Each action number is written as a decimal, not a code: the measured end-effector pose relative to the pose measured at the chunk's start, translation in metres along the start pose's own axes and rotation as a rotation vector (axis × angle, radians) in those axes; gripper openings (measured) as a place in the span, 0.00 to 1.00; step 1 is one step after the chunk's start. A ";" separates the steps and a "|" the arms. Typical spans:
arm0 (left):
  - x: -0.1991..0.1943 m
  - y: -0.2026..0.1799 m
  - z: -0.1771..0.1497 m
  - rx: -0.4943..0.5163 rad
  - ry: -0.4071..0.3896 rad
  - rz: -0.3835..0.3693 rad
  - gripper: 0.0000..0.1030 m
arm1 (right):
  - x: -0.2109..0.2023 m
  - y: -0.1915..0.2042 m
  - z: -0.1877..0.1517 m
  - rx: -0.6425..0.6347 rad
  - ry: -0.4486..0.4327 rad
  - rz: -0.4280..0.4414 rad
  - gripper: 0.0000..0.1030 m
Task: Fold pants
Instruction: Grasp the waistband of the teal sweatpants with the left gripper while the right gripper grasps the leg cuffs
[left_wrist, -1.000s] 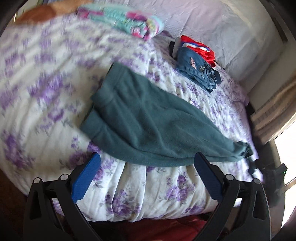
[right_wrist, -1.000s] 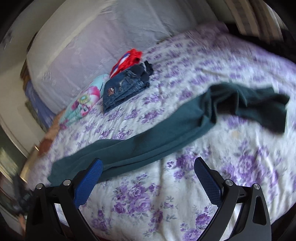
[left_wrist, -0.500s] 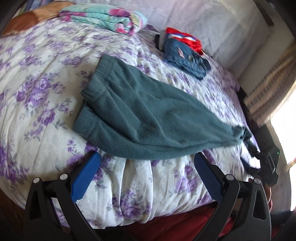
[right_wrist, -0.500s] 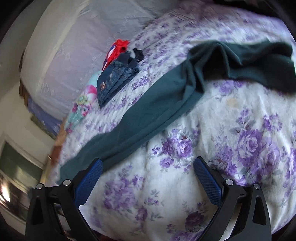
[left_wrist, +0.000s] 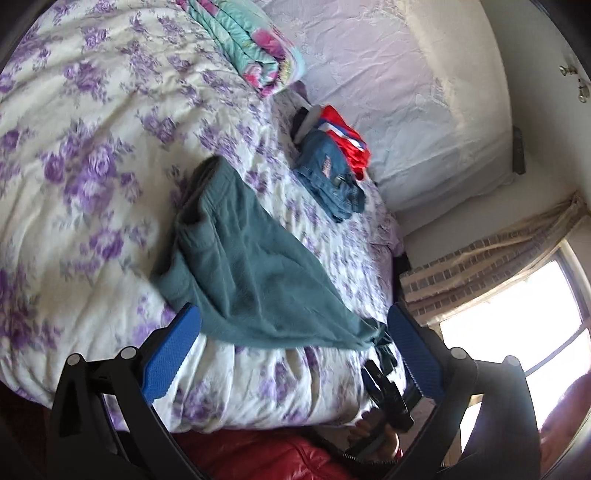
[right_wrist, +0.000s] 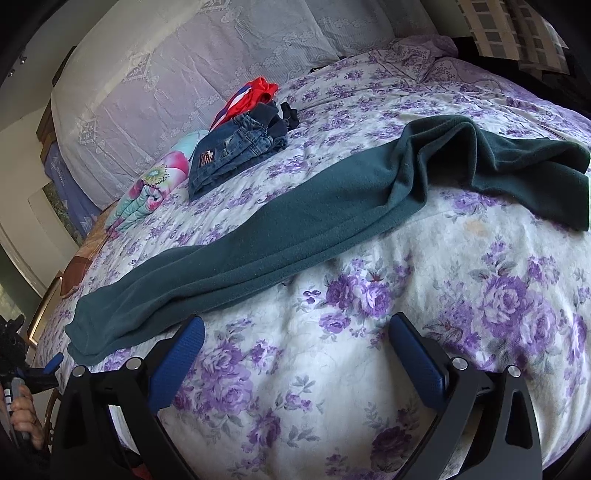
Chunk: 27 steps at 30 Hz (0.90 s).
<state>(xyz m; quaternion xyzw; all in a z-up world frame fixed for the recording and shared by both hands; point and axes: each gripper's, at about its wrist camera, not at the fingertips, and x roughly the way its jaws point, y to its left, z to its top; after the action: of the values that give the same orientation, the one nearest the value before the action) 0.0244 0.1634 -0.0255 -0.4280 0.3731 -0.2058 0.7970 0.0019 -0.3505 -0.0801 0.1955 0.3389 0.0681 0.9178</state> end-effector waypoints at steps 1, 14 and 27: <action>0.005 0.001 0.003 -0.017 -0.002 0.014 0.95 | 0.000 0.001 -0.001 -0.001 -0.002 -0.002 0.97; 0.038 0.007 0.021 -0.076 0.008 0.071 0.95 | -0.001 -0.006 0.007 0.023 0.037 0.048 0.97; 0.055 0.018 0.022 -0.038 0.055 0.147 0.32 | -0.029 -0.031 0.039 0.150 -0.056 0.115 0.97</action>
<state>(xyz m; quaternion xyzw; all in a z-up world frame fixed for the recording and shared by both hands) 0.0770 0.1496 -0.0559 -0.4087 0.4290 -0.1510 0.7912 0.0049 -0.3982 -0.0487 0.2848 0.3054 0.0898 0.9042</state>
